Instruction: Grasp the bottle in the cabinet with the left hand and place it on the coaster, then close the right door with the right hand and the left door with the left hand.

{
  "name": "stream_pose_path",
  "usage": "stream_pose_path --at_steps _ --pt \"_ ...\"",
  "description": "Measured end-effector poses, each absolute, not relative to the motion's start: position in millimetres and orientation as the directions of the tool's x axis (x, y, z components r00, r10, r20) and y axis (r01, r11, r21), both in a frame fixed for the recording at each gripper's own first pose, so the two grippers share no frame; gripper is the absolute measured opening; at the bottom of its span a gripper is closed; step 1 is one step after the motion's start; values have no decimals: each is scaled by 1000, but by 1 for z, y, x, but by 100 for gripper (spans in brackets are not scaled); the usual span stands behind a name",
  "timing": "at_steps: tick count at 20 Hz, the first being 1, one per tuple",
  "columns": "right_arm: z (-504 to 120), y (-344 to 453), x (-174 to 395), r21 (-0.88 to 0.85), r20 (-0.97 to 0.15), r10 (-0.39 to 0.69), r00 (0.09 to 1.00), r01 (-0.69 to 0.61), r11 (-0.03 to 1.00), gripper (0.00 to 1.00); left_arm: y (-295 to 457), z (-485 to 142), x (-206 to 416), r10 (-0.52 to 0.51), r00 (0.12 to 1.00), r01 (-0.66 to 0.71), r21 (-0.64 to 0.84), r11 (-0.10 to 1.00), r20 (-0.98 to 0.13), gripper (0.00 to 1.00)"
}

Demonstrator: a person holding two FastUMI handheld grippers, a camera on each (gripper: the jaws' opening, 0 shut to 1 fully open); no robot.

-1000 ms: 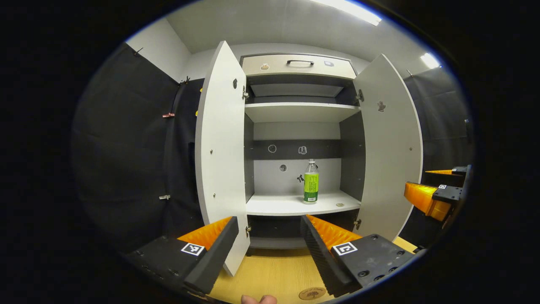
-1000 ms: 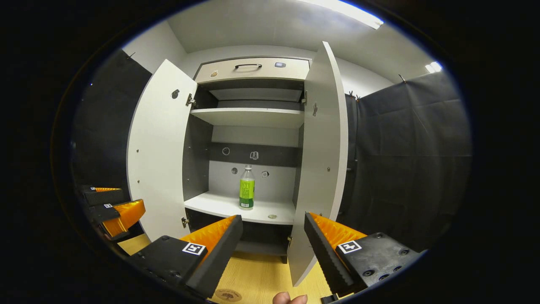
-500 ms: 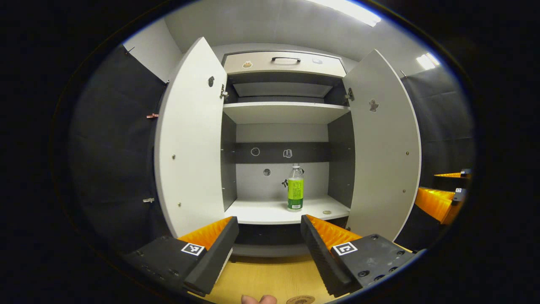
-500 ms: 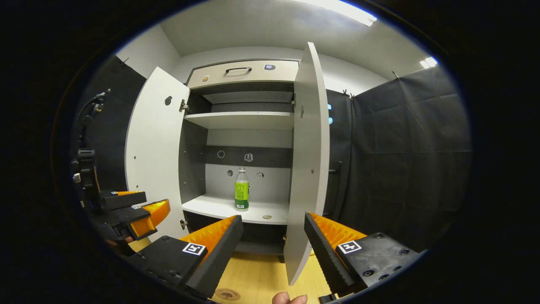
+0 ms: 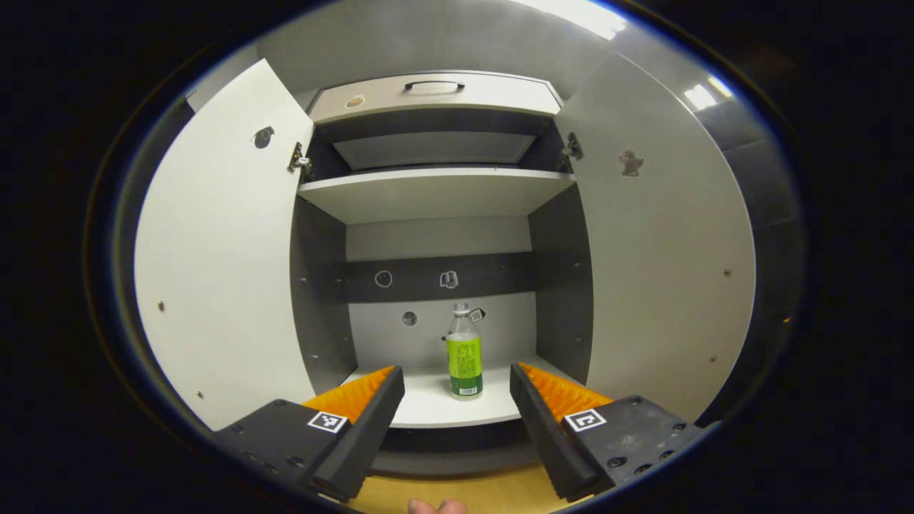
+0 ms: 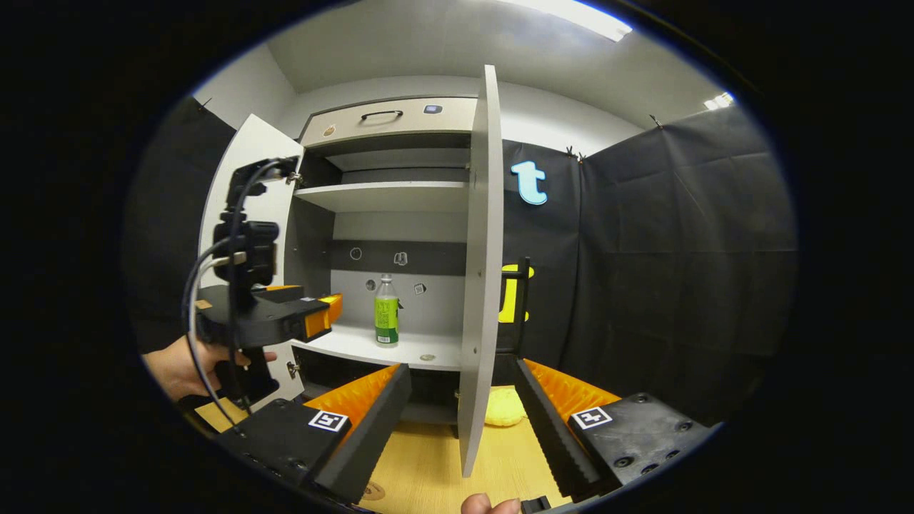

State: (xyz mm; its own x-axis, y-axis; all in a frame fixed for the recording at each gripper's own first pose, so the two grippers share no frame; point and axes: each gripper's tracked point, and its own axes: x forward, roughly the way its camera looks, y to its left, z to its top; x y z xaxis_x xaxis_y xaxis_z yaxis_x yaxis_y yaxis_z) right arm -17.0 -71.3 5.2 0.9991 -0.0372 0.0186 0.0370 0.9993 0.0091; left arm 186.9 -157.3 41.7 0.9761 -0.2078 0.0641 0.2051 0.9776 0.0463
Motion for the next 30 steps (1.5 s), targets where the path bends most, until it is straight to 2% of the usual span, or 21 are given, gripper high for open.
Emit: stream_pose_path --at_steps 4,13,19,24,26,30 --pt "-4 -83 -13 23 0 -33 999 33 999 98 -185 41 249 -233 969 233 17 972 77 95" --pt "-23 -118 -5 -2 -22 -40 999 39 999 98 -194 20 364 -155 988 154 63 986 22 95" --pt "-35 -124 5 -6 -55 -29 998 29 1000 98 -195 2 405 -133 991 134 45 990 -13 95" --pt "-37 -132 8 -8 -60 -45 997 45 999 98 -201 -11 420 -162 986 163 37 986 -39 95" --pt "-37 -133 7 -5 -59 -54 997 53 999 98 -201 -9 419 -159 987 160 32 987 -35 82" --pt "-34 -133 4 -4 -51 -58 997 58 998 98 -199 -3 412 -184 982 185 23 982 -29 79"
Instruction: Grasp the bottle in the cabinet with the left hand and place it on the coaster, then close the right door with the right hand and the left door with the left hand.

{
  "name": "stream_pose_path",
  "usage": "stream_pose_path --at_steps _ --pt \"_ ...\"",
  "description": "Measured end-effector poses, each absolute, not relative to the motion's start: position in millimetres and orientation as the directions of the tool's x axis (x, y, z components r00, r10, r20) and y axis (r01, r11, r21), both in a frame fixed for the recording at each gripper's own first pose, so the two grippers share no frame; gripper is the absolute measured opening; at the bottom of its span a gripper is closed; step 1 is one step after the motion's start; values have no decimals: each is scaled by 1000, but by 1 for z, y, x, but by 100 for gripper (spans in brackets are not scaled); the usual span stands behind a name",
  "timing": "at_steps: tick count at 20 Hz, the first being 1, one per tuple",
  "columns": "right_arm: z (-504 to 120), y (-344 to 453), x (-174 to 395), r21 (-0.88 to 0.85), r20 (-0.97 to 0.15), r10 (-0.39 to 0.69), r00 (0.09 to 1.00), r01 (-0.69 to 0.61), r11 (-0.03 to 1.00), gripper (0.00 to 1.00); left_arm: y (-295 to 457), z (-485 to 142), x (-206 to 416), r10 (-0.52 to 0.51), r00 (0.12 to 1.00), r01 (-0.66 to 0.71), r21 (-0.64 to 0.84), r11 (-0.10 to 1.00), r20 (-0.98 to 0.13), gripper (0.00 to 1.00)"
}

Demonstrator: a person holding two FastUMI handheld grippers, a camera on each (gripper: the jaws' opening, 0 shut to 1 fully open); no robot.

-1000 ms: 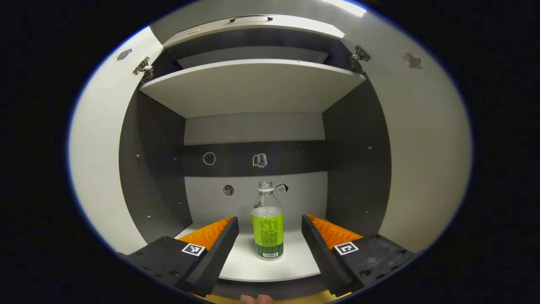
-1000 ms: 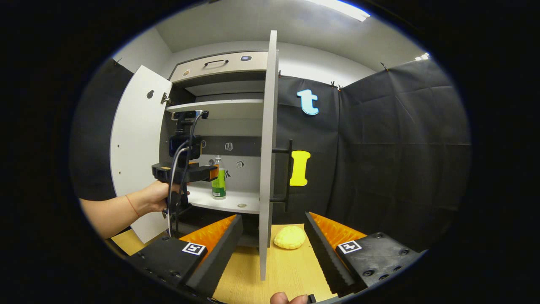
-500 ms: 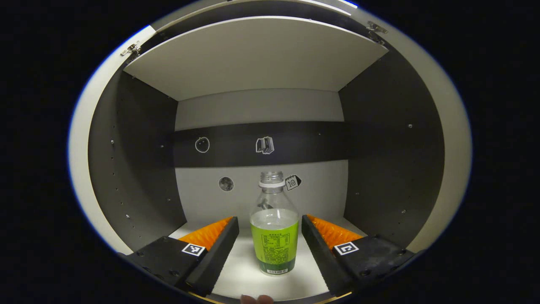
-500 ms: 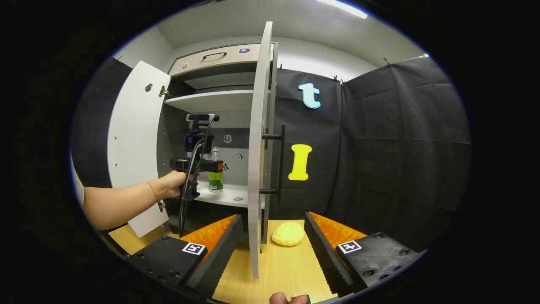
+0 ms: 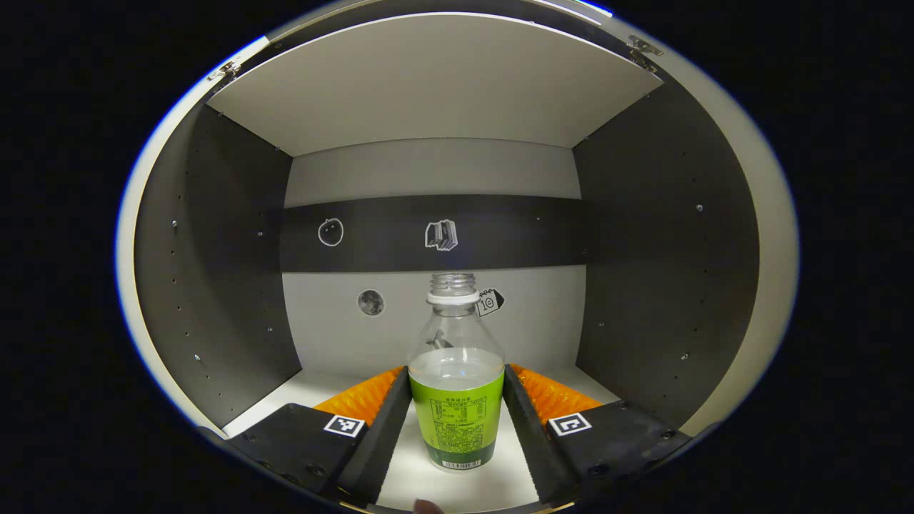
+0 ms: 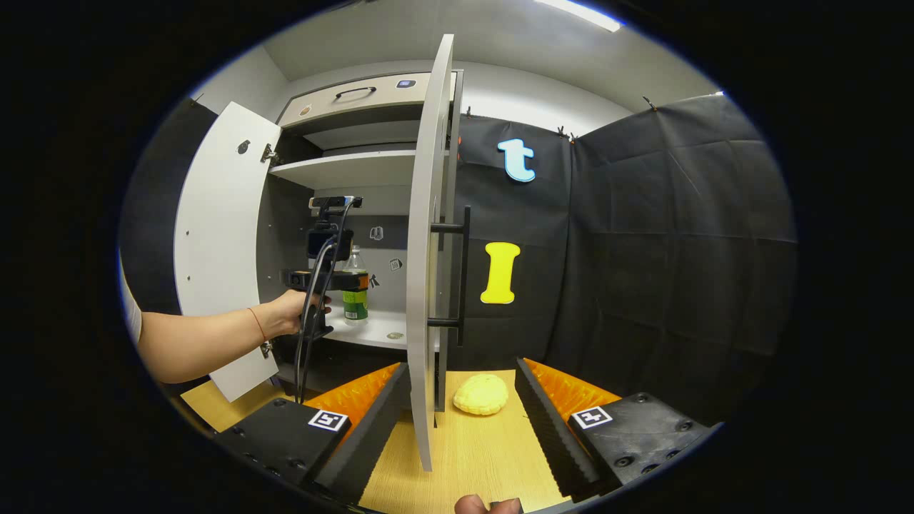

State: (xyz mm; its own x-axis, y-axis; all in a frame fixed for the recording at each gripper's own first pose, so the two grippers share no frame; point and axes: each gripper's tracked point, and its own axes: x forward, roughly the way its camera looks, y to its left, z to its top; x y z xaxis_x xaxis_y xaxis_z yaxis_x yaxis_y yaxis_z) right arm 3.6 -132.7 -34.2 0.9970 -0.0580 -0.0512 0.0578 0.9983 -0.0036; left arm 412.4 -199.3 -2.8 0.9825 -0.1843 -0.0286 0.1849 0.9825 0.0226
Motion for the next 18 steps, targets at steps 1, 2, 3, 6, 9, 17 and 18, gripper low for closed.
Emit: stream_pose_path --at_steps 1,2,3,6,9,17,18 --pt "-33 -131 3 -3 -49 -56 997 56 998 98 -199 1 407 -189 982 190 29 981 -24 79" --pt "-31 -129 3 -2 -46 -53 998 53 999 98 -198 8 400 -197 980 198 32 980 -15 79" --pt "-29 -126 2 -3 -42 -49 998 49 999 98 -198 14 391 -208 978 208 31 978 -3 79" --pt "-23 -116 1 1 -29 -28 999 28 1000 98 -200 33 361 -251 968 250 32 968 18 78" --pt "-19 -104 -3 9 -18 -6 1000 6 1000 98 -196 49 325 -277 960 275 59 960 43 78" --pt "-8 -91 -15 16 9 20 1000 -20 1000 98 -165 38 211 -303 950 300 46 953 80 78" --pt "-7 -90 -16 13 14 22 1000 -22 1000 98 -162 34 196 -304 949 302 40 952 85 78"
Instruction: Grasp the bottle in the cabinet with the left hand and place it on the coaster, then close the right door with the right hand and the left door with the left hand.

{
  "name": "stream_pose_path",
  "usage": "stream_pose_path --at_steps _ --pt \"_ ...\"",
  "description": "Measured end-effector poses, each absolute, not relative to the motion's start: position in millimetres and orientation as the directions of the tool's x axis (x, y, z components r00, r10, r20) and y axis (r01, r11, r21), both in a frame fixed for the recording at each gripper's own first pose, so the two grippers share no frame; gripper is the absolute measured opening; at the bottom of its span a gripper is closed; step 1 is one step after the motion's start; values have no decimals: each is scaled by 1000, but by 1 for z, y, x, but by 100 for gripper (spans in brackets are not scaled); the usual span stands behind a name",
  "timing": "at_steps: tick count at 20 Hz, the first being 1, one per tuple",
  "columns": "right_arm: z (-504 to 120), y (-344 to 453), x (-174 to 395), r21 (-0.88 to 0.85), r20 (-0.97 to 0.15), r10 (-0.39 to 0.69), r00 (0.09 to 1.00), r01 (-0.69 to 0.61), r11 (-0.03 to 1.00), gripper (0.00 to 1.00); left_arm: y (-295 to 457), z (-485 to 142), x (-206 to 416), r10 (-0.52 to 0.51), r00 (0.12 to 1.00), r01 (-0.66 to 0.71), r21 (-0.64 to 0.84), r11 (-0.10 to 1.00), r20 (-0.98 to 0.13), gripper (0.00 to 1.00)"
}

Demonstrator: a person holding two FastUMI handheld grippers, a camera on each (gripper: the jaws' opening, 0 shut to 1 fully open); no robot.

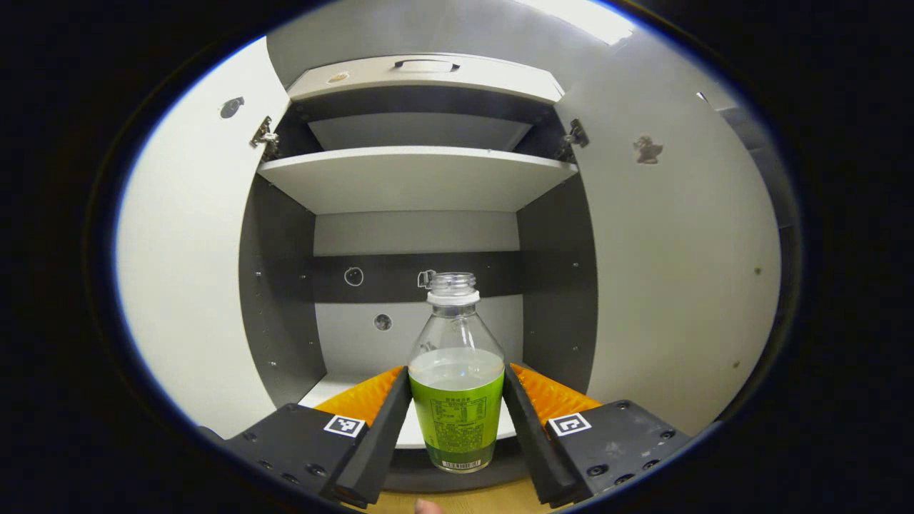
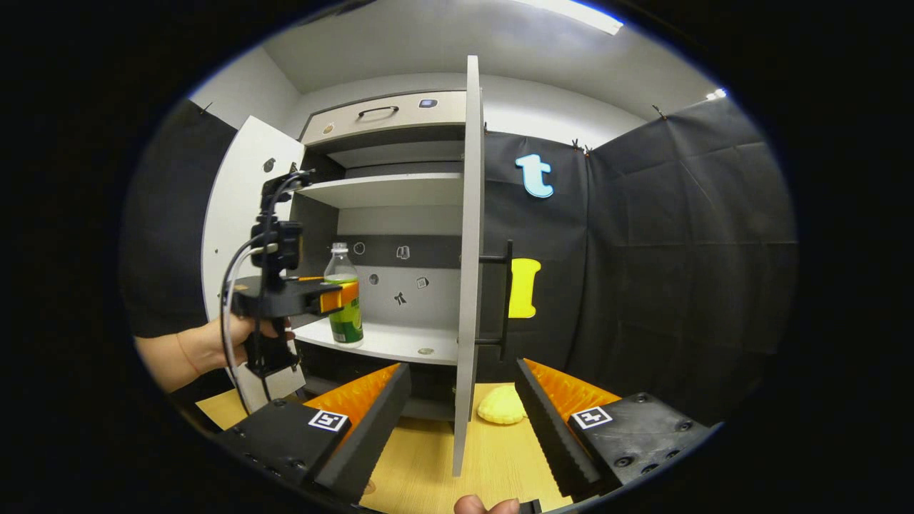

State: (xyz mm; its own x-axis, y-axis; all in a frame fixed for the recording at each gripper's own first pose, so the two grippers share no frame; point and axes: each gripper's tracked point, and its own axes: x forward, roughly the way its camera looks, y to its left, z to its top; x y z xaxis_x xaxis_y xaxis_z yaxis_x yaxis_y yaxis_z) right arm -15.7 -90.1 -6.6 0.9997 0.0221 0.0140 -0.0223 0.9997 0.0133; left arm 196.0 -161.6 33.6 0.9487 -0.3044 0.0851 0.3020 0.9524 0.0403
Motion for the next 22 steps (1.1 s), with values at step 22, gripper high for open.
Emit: stream_pose_path --at_steps 22 --pt "9 -83 -8 -50 76 20 997 -16 999 98 -178 -210 9 -355 935 353 53 934 23 78"
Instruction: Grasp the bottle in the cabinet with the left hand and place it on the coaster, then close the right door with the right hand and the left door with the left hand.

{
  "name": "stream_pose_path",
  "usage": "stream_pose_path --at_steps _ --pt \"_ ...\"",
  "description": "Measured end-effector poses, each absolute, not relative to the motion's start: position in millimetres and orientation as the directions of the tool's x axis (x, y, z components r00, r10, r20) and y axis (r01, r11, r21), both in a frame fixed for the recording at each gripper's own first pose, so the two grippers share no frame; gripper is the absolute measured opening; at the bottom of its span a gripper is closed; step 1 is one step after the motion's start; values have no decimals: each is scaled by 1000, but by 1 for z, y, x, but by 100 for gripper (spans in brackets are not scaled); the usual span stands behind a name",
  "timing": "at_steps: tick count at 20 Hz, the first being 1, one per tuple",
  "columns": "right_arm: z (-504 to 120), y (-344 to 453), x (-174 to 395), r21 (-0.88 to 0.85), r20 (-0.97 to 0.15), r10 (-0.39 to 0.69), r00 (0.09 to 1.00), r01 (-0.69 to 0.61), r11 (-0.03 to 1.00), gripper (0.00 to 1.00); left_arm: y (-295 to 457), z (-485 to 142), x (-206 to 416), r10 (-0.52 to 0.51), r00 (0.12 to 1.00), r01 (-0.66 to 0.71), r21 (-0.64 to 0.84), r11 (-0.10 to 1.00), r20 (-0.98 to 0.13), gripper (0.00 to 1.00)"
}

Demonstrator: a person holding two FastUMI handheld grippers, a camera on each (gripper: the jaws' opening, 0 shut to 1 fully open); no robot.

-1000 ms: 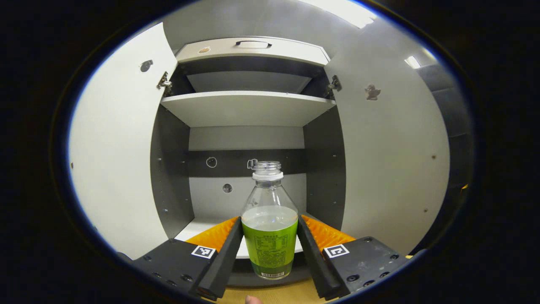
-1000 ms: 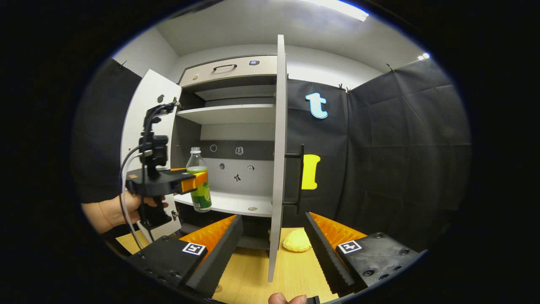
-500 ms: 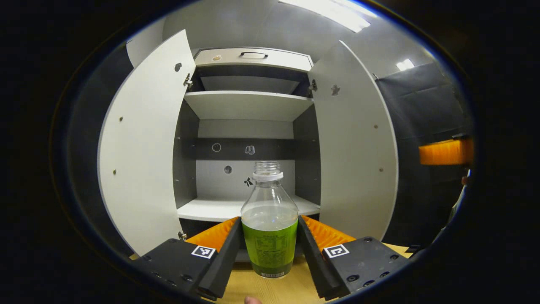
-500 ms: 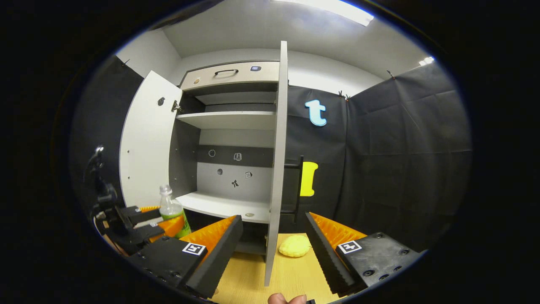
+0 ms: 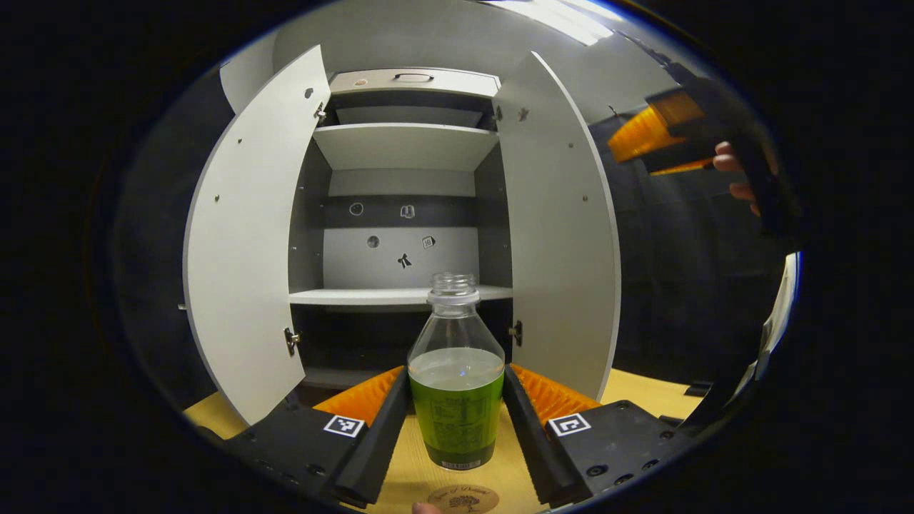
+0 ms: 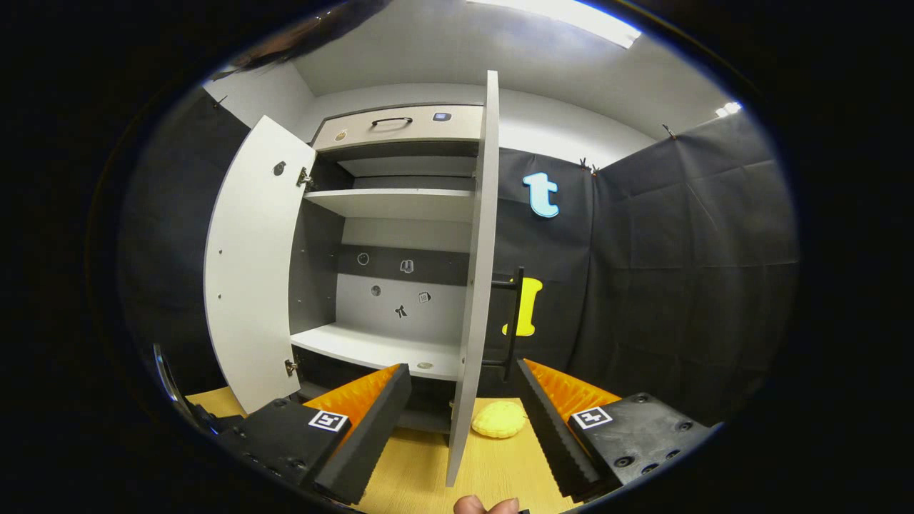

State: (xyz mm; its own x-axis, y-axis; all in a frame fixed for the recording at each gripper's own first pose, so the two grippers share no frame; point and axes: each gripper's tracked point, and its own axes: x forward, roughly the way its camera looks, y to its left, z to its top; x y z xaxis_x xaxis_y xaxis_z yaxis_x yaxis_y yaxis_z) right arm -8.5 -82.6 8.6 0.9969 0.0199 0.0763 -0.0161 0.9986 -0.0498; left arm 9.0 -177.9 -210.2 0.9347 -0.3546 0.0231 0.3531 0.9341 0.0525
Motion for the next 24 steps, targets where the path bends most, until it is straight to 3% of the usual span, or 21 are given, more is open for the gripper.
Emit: stream_pose_path --at_steps 7,18,20,24 --pt "9 -96 1 -100 98 -30 995 40 994 98 -173 -292 6 -361 931 360 -36 932 -49 79" --pt "-8 -87 6 -128 35 -28 999 33 991 98 -174 -337 4 -412 907 412 -20 911 -85 79" --pt "-6 -87 3 -116 36 -34 999 38 993 98 -176 -344 2 -416 902 418 -4 908 -113 81" --pt "-7 -86 -1 -114 34 -42 999 45 992 98 -172 -346 0 -425 895 427 -11 904 -140 95"
